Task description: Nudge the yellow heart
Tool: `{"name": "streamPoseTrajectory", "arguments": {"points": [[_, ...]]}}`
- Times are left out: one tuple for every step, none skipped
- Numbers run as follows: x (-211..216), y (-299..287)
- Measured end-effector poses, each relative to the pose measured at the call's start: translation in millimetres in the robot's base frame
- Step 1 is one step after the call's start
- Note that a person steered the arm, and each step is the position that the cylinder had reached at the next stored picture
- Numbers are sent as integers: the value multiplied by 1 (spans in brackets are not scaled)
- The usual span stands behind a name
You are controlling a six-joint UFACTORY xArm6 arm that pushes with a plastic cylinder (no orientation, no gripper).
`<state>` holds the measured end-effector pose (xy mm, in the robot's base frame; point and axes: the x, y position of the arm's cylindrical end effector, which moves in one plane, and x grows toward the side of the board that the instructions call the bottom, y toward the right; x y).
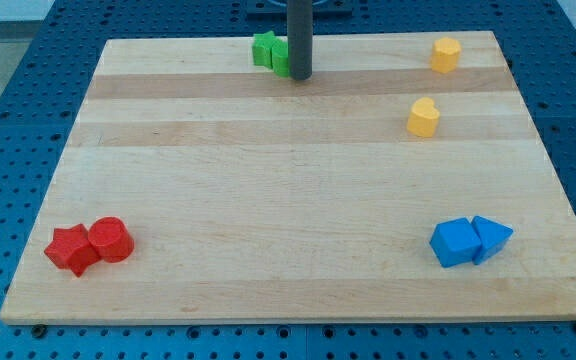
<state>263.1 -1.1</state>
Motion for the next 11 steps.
{"name": "streamPoseTrajectory", "arguments": {"points": [[-19, 3], [-7, 25], [30, 70], [60, 126], [95, 178], [108, 216], [120, 247], [153, 222], [153, 121], [159, 43], [187, 75]]}}
